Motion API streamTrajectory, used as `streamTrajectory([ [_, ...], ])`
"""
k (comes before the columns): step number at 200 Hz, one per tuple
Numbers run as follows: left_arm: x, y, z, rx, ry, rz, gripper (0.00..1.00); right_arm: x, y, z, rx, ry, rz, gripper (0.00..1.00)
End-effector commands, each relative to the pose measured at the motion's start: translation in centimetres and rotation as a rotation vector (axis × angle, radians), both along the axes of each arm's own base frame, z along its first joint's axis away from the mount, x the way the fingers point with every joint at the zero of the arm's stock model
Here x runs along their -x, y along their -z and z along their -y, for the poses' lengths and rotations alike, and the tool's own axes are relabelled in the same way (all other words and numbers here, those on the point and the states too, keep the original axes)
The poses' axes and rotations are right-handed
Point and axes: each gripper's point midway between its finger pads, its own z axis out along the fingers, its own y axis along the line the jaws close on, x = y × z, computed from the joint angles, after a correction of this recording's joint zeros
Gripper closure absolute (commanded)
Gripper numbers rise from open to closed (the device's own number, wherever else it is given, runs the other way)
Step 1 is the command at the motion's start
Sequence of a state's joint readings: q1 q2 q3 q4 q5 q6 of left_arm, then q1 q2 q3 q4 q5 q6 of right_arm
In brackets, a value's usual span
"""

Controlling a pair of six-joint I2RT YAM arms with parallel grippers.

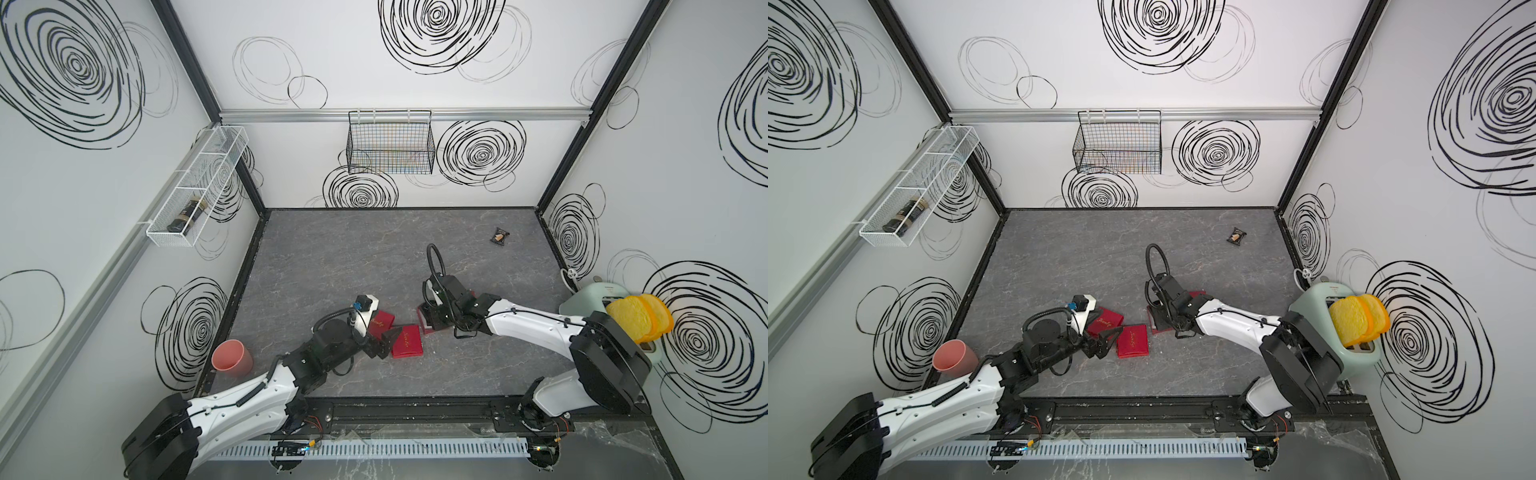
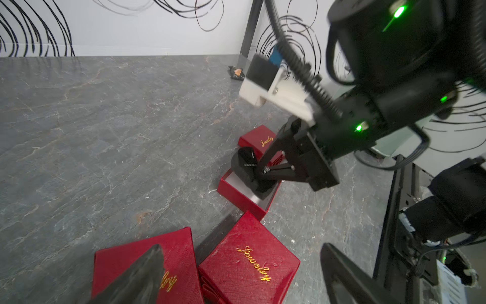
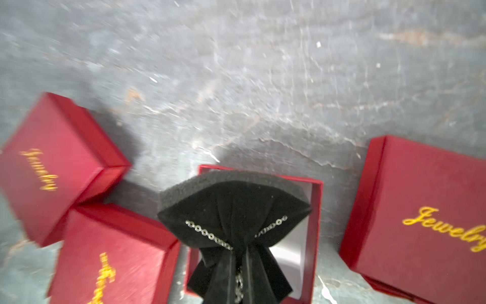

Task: Take the necklace out of the lift-off lid jewelry box
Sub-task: Take out the inner lining from the jewelry box.

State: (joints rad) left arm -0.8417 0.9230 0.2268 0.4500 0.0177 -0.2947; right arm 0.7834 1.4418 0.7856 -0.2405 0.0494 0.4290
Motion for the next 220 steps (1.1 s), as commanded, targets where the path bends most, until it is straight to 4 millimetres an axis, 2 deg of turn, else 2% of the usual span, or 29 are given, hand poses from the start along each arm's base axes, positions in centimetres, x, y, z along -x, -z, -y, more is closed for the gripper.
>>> streamTrajectory([
  [1,-0.8,-2.7,1.6,0.030,-0.003,0.083,0.06,0.3,-1.2,-0.3,-0.038,-0.028,0.014,0.93],
  [50,0.2,-3.9,3.8,0.063,0.060,0.078,0.08,1.6,-5.4,-1.5,-0.175,-0.121,0.077,0.92],
  [83,0.3,-6.1,4.3,0.132,0.066,0.072,0.10,4.1,-9.6,-3.6,-0.351,-0.294,0.155,0.91],
  [112,0.4,-8.0,4.4,0.166,0.073,0.088,0.15,5.9,-11.7,-4.4,-0.420,-0.388,0.222,0.90],
  [141,0.7,-9.4,4.9,0.177,0.109,0.102,0.21,7.5,-12.2,-5.2,-0.425,-0.461,0.238,0.90],
  [169,0.7,-9.8,4.9,0.180,0.109,0.106,0.27,8.8,-12.3,-6.2,-0.434,-0.514,0.243,0.90],
  [193,0.8,-9.6,4.8,0.176,0.109,0.098,0.38,9.1,-12.7,-6.7,-0.438,-0.523,0.258,0.89],
  [220,1.0,-9.6,4.8,0.178,0.118,0.094,0.39,9.1,-13.0,-6.9,-0.450,-0.526,0.266,0.89],
])
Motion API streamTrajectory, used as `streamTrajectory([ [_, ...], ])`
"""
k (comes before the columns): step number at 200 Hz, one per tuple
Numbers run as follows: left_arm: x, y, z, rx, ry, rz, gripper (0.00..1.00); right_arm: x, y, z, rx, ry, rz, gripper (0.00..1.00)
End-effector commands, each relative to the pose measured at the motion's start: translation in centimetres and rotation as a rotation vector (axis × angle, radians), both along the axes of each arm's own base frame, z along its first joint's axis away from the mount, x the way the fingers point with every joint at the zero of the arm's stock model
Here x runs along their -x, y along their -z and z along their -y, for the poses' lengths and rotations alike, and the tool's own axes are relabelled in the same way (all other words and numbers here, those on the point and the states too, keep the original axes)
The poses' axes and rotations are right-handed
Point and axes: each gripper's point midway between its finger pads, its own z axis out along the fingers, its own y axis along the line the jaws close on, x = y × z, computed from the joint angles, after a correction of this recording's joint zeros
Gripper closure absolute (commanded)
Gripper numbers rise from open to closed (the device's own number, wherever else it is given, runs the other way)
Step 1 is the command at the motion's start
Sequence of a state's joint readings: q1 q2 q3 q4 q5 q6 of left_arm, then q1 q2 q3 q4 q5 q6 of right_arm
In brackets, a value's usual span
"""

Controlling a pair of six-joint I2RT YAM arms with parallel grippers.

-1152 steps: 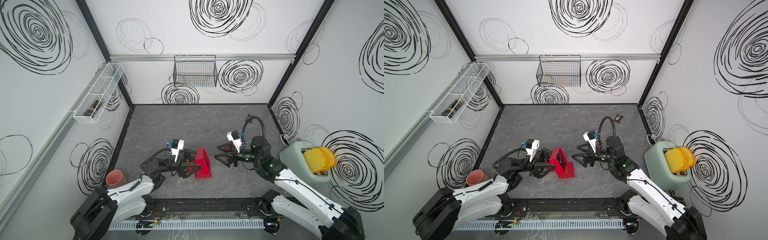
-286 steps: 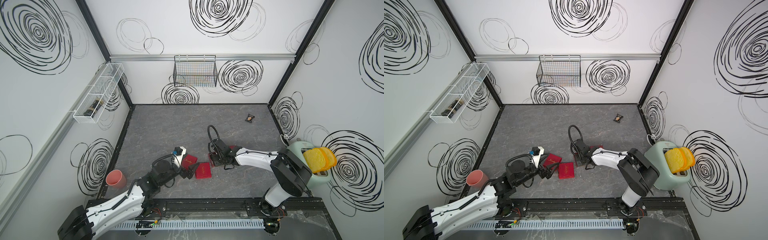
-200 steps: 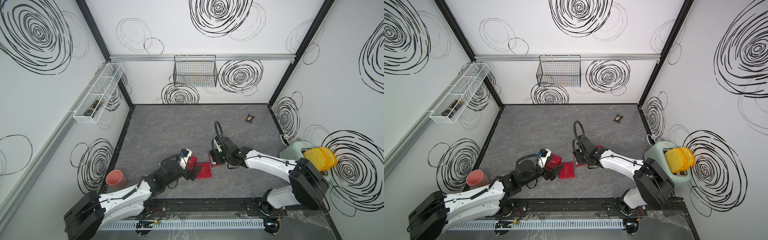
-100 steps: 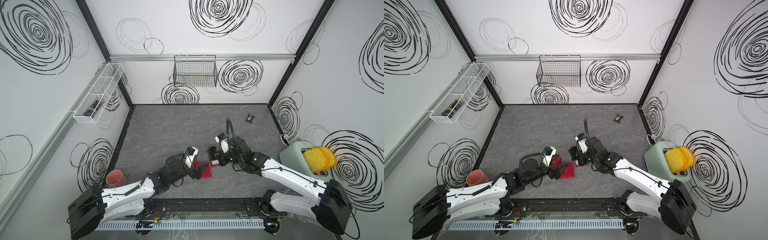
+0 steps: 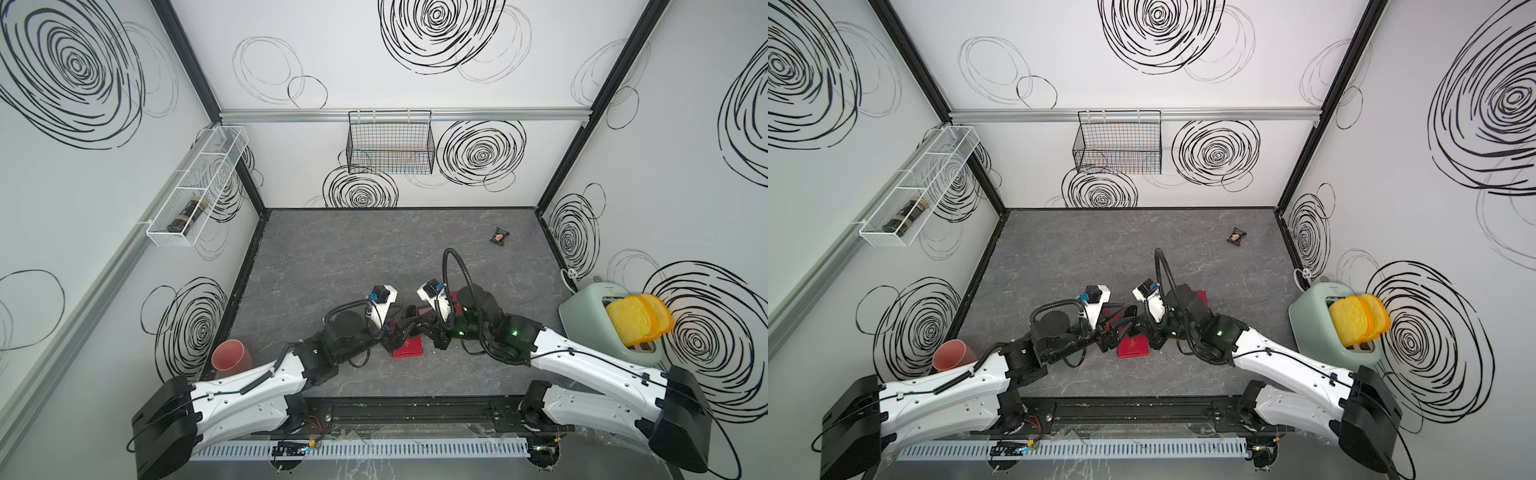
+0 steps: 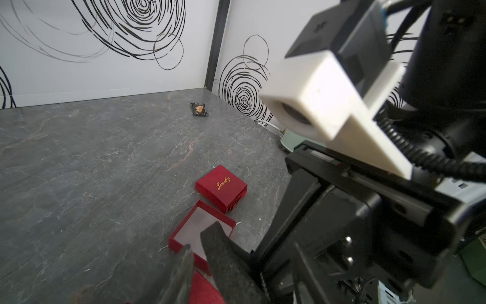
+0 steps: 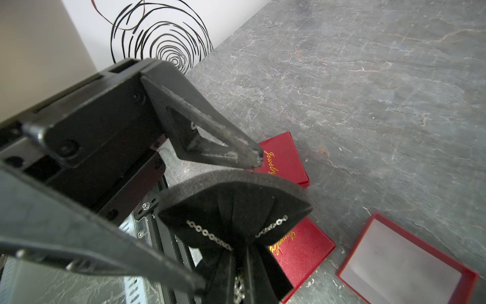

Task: Take the necklace out of the lift-off lid jewelry box
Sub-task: Take out the inner lining from the jewelry box.

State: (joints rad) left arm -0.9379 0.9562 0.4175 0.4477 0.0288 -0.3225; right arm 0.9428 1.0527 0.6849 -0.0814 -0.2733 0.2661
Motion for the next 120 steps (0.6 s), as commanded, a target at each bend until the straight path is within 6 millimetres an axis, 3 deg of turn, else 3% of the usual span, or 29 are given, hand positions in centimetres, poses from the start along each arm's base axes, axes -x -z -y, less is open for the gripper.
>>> streamTrajectory([
  [1,0.3,-1.7,0.2,0.039,0.019,0.019,0.39,0.1,-1.1,-0.6,-0.039,-0.016,0.040,0.89],
  [64,1.2,-2.1,-0.2,0.053,0.053,0.022,0.37,-0.7,-1.7,-0.2,-0.052,0.032,0.067,0.89],
  [120,1.9,-1.7,-0.1,0.053,0.089,0.021,0.42,-0.6,-3.0,0.1,-0.088,0.042,0.087,0.89],
])
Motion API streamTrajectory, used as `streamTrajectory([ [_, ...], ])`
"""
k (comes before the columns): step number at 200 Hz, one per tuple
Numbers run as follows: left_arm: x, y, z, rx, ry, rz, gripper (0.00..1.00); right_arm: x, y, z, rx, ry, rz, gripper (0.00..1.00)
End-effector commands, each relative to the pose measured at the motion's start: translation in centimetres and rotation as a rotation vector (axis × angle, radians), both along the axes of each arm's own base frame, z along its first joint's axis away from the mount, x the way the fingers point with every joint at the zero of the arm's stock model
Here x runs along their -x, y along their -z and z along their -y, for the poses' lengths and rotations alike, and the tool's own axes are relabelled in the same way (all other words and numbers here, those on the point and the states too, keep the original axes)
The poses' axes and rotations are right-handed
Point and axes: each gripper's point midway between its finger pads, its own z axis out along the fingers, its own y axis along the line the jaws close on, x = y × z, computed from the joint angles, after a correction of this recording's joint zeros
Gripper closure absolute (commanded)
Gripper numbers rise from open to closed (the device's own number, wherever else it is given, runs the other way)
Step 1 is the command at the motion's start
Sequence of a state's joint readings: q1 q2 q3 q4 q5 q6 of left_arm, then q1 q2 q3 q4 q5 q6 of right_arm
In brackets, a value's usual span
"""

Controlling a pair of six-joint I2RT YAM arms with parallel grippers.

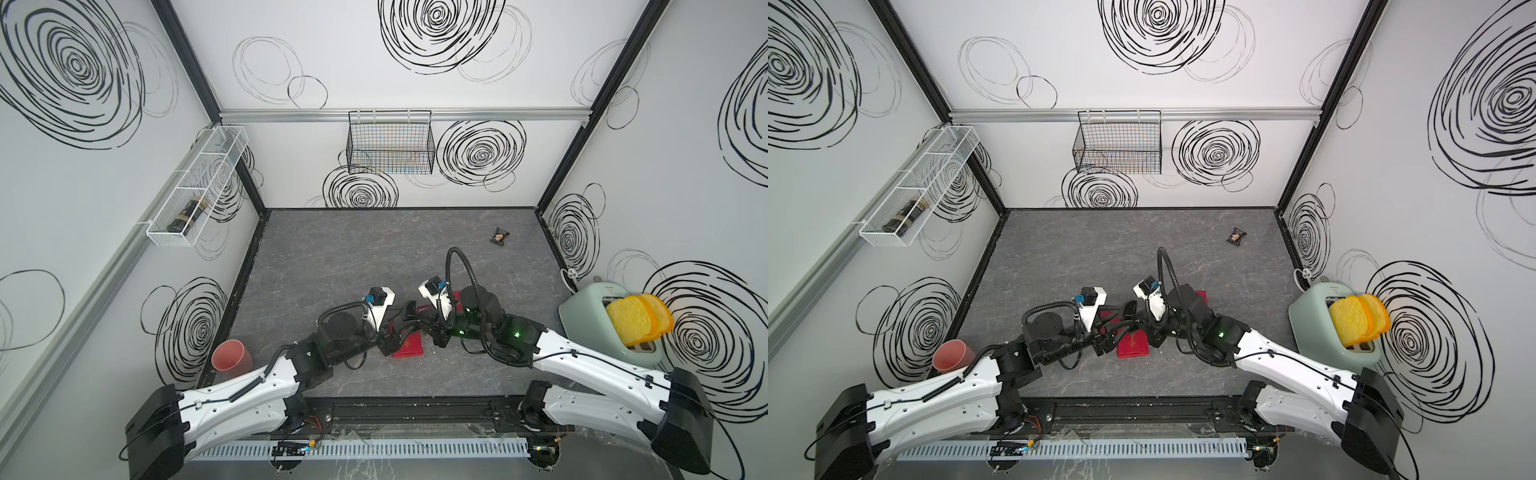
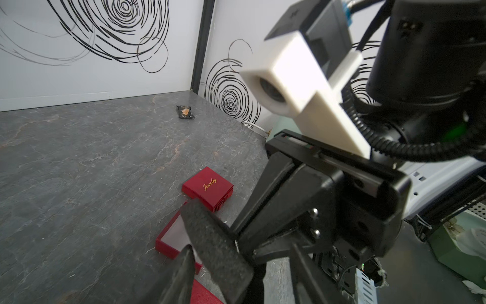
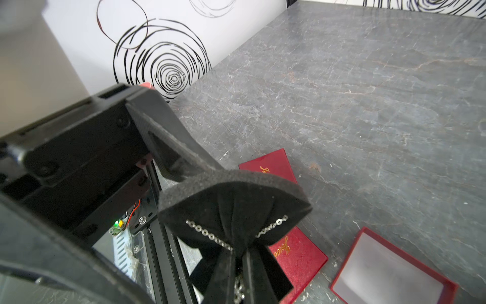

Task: Take the necklace out of the lift-off lid jewelry box
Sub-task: Take out the inner lining from the jewelry box.

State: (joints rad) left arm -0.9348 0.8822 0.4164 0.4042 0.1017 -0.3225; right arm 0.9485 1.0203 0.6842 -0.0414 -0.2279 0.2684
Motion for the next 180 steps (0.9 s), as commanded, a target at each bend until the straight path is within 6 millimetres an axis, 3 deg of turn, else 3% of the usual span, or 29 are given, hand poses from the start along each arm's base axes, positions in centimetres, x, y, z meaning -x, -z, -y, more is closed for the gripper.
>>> streamTrajectory([
  [1,0.3,-0.4,0.0,0.024,0.021,0.013,0.42,0.0,-1.2,0.1,-0.042,0.007,0.031,0.89],
  [64,0.3,-0.4,0.1,0.026,0.026,0.014,0.57,0.4,-1.7,0.1,-0.062,-0.005,0.028,0.89],
  [116,0.2,-0.4,-0.3,0.020,0.009,0.018,0.82,0.3,-1.6,0.1,-0.062,-0.004,0.028,0.88],
  [180,-0.1,-0.7,-0.9,0.012,-0.007,0.043,0.95,0.4,-1.9,0.5,-0.085,0.007,0.049,0.82],
])
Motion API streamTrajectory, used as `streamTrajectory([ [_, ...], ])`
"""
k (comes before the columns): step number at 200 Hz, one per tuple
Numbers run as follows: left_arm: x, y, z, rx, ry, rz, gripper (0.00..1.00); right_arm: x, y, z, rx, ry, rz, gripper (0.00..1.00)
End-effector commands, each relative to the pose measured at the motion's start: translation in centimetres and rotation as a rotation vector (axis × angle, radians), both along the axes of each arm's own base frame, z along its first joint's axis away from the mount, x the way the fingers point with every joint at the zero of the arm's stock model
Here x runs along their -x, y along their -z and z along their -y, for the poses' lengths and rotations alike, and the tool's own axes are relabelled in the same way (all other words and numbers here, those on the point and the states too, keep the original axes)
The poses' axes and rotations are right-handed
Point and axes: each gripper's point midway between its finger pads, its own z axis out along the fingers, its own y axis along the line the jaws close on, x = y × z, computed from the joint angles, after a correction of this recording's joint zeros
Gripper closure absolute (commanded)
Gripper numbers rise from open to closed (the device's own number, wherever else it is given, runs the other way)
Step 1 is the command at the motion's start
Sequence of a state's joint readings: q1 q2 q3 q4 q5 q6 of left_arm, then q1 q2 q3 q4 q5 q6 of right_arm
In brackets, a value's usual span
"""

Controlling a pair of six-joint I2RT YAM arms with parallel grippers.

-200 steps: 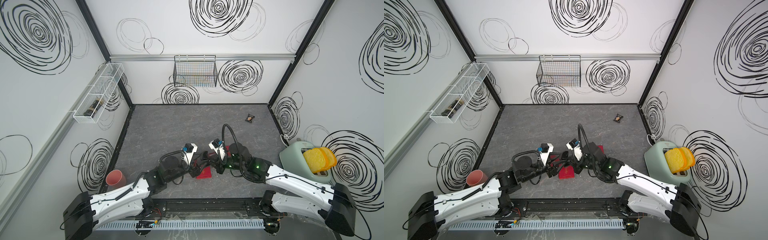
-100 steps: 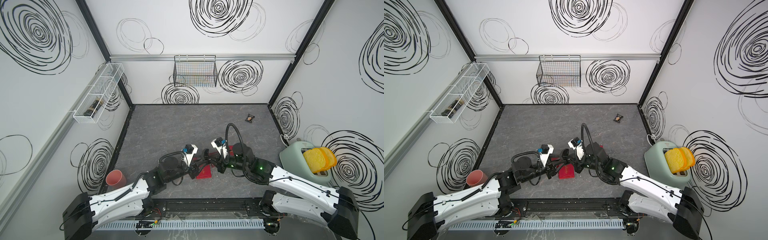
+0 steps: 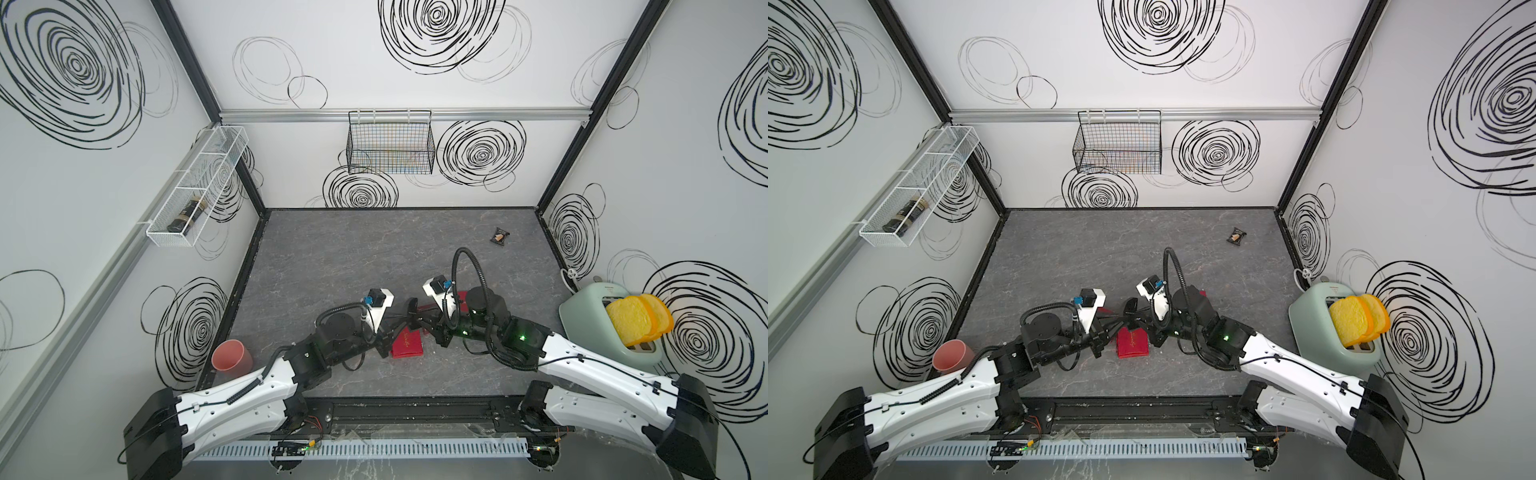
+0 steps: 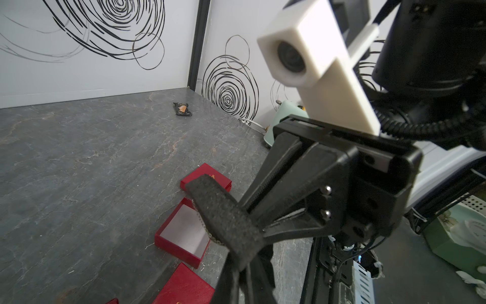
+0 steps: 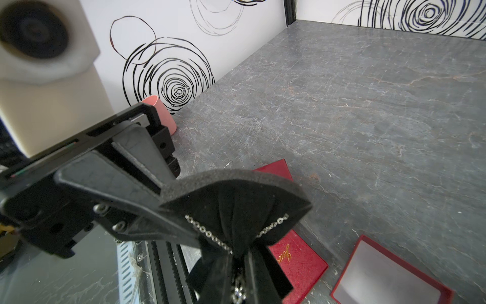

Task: Take the necklace out of the lift-off lid jewelry box
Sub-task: Take out the inner lining from the jewelry box.

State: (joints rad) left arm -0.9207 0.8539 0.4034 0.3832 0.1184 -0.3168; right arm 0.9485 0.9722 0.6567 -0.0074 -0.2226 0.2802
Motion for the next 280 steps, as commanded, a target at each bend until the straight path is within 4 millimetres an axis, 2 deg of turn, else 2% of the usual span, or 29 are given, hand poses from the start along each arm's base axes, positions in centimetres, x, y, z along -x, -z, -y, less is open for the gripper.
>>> streamTrajectory([
  [1,-0.2,-1.0,-0.4,0.019,-0.010,0.044,0.95,0.3,-1.0,0.1,-0.040,-0.005,0.027,0.82],
  [14,-0.1,-1.1,-0.4,0.015,-0.003,0.053,0.95,0.4,-1.0,0.2,-0.044,-0.009,0.028,0.80],
  [19,-0.1,-1.1,-0.3,0.013,0.001,0.055,1.00,0.4,-1.1,0.2,-0.046,-0.010,0.028,0.80],
  [84,0.7,-1.7,0.0,-0.002,0.057,0.121,1.00,0.9,-1.0,0.1,-0.048,-0.036,0.020,0.71],
  [140,0.8,-2.1,-0.3,-0.011,0.054,0.157,1.00,1.1,-1.2,0.2,-0.050,-0.039,0.020,0.77],
  [195,0.2,-0.6,-0.9,-0.097,0.016,0.172,1.00,1.2,-1.9,1.0,-0.069,-0.022,0.043,0.78],
  [226,0.5,-0.8,-0.7,-0.085,0.037,0.179,1.00,1.3,-1.5,1.1,-0.059,-0.025,0.036,0.74],
  [260,0.8,-0.9,-0.5,-0.083,0.056,0.185,1.00,1.5,-1.9,1.2,-0.071,-0.027,0.041,0.83],
  [280,1.2,-1.1,-0.4,-0.078,0.077,0.193,1.00,1.4,-2.1,1.3,-0.074,-0.017,0.047,0.80],
])
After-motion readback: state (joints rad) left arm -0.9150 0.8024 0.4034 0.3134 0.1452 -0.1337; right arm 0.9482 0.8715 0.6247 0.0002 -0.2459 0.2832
